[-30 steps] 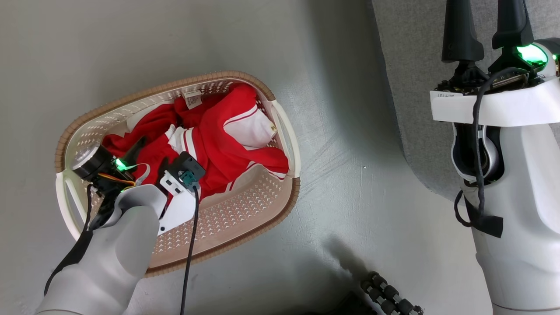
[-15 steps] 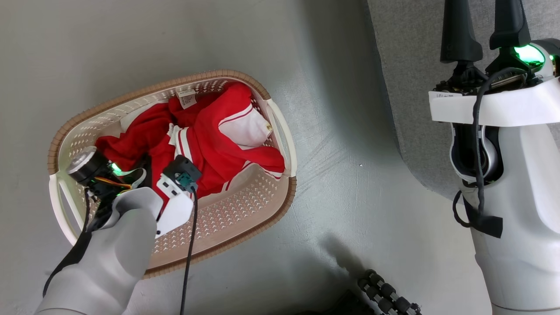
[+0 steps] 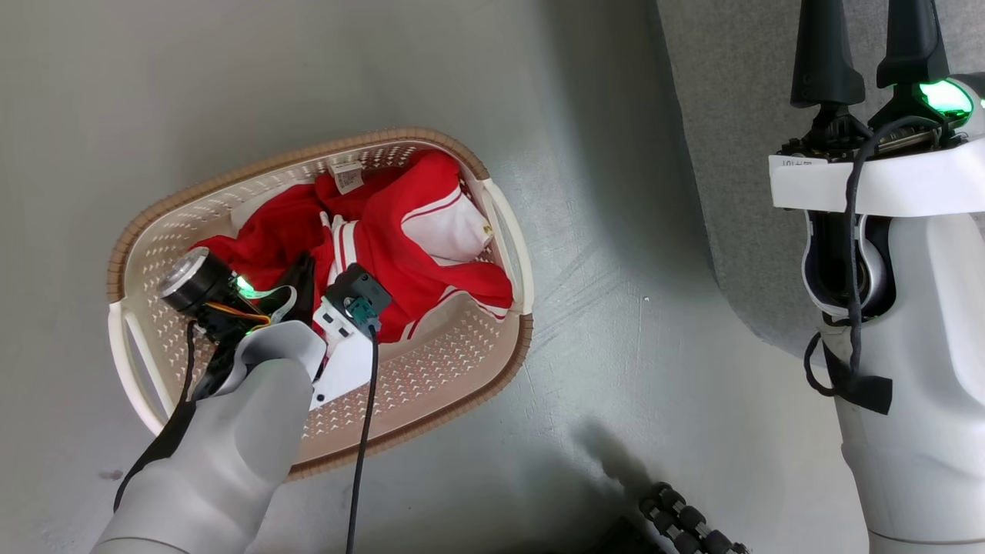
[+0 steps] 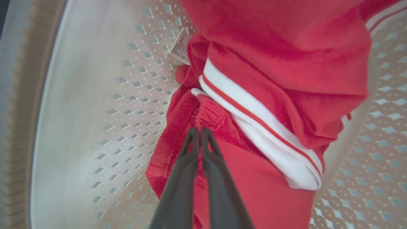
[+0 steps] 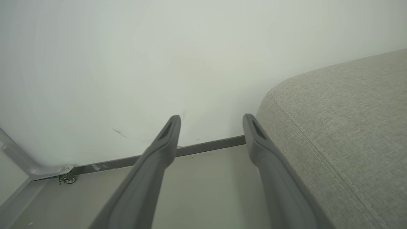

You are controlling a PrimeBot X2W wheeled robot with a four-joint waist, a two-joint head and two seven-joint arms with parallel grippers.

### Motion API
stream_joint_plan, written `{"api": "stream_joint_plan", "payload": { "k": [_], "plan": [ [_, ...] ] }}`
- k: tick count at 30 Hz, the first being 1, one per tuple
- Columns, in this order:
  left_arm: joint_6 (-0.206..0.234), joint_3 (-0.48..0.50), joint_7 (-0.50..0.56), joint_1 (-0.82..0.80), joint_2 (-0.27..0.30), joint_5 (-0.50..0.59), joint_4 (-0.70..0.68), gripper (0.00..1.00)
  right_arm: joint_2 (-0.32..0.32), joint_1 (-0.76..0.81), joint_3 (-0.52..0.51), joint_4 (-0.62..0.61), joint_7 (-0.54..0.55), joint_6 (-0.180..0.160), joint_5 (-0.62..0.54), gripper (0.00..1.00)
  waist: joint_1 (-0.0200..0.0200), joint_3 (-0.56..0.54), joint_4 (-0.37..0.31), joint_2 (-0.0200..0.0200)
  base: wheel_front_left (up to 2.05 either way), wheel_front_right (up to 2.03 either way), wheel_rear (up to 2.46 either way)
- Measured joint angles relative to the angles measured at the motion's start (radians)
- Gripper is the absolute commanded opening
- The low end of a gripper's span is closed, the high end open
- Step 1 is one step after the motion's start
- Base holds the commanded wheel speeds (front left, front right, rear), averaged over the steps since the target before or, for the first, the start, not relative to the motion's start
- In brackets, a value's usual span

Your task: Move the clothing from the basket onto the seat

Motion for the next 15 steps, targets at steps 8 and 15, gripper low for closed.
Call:
{"api": "stream_joint_plan", "payload": {
  "k": [8, 15],
  "plan": [
    [0.013, 0.023, -0.054, 0.003, -0.016, -0.034, -0.036, 0.00, 0.000, 0.000, -0.009, 0.007, 0.000, 0.000, -0.011, 1.00, -0.0001, -0.024, 0.024, 0.0000, 0.00, 0.00, 0.00],
    [0.036, 0.077, -0.136, 0.064, -0.004, -0.100, -0.069, 0.00, 0.000, 0.005, -0.024, 0.015, 0.000, 0.000, -0.031, 1.00, -0.0001, -0.055, 0.050, 0.0000, 0.00, 0.00, 0.00]
  ]
}}
